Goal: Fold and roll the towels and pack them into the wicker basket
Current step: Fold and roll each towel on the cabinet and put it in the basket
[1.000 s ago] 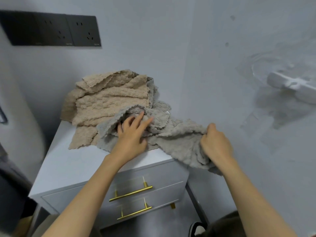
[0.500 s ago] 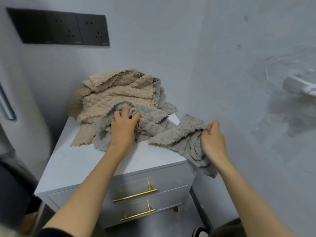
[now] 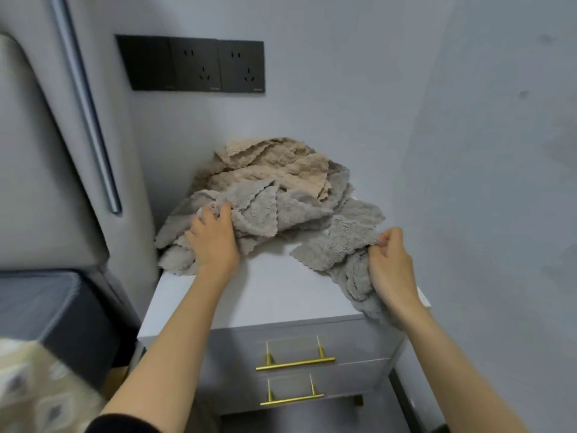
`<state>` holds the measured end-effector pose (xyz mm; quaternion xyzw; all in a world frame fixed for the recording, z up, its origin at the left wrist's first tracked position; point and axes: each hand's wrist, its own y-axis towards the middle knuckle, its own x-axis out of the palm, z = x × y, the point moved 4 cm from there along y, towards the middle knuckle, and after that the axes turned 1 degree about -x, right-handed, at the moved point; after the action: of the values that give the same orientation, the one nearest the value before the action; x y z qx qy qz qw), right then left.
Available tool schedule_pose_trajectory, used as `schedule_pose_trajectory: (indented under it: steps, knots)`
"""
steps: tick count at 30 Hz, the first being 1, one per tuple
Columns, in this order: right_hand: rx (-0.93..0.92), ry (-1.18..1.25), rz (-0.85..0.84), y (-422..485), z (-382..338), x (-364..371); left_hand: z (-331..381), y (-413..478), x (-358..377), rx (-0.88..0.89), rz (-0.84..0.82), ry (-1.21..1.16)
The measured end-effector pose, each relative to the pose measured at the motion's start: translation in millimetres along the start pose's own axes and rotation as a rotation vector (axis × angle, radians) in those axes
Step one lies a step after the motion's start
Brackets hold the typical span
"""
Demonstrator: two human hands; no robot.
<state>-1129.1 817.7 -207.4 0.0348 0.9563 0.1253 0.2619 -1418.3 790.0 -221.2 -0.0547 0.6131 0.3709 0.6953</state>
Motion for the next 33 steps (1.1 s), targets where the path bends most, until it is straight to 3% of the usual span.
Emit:
schedule_pose_trajectory:
  steps: [3, 5, 11, 19, 22, 26, 31, 33]
  knots:
    - [-0.012, -0.01, -0.038, -1, -2, 12, -12, 0, 12, -0.055, -0.251, -0.053]
    - [-0.034, -0.001, -0.065, -3, -6, 15, -9, -1, 6, -0.042, -0.291, -0.14]
    - [-0.095, 0.139, -0.099, -8, -13, 6, 23, -28, -30, 0.125, -0.061, -0.201]
    - [0.055, 0.374, -0.044, -12, 0, -40, 85, -88, -55, 0.612, 0.051, -0.461]
    - [0.124, 0.467, 0.003, -12, 10, -58, 98, -102, -43, 0.548, -0.151, -0.653]
    - [0.211, 0.541, 0.039, -13, 20, -78, 108, -110, -12, 0.37, -0.402, -0.649]
    - [0.23, 0.521, 0.078, -14, 32, -99, 120, -108, -3, 0.322, -0.48, -0.768]
    - [0.178, 0.558, 0.157, -12, 35, -111, 119, -103, -8, 0.194, -0.585, -0.955]
